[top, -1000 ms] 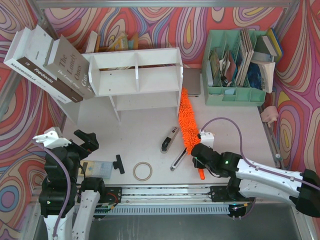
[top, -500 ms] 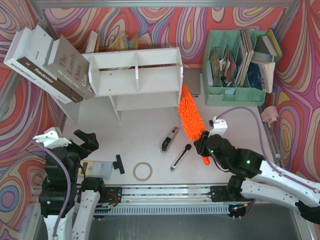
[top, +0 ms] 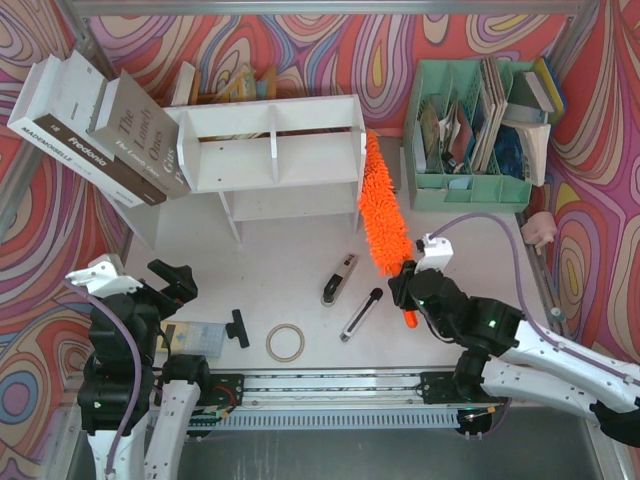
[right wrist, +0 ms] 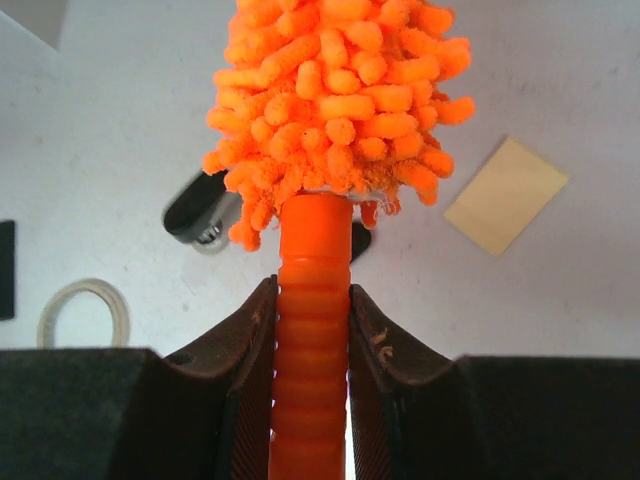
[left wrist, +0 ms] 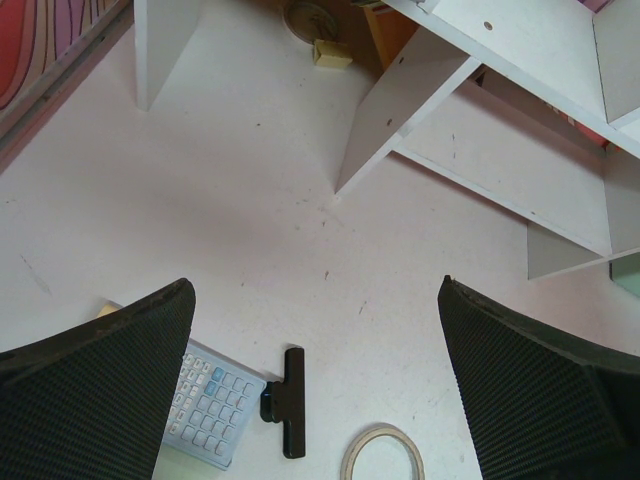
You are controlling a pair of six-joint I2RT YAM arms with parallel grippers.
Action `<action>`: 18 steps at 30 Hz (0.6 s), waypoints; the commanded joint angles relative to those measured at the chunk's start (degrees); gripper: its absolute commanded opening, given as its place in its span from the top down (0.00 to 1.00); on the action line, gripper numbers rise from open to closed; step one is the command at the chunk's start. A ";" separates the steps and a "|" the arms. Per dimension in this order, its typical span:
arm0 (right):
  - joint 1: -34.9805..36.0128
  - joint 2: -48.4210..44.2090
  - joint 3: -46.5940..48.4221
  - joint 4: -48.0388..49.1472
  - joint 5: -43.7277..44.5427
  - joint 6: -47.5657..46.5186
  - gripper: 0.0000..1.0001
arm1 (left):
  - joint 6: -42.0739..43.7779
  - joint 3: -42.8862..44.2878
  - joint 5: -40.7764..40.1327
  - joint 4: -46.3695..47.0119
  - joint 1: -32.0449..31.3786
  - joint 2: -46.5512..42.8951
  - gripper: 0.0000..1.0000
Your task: Dust the bookshelf with a duster
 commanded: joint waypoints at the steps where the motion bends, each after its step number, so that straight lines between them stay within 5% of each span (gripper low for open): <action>1: 0.77 0.50 -6.21 4.80 -6.52 4.41 1.00 | -0.22 -0.58 -0.02 0.41 0.26 0.01 0.02; 10: 0.83 5.22 -13.24 6.55 -6.26 9.31 1.00 | -0.22 -0.59 -0.02 0.28 0.26 0.05 0.02; 18: 0.76 4.79 -1.15 4.92 -1.89 0.41 1.00 | -0.22 -0.68 0.10 0.43 0.26 0.03 0.02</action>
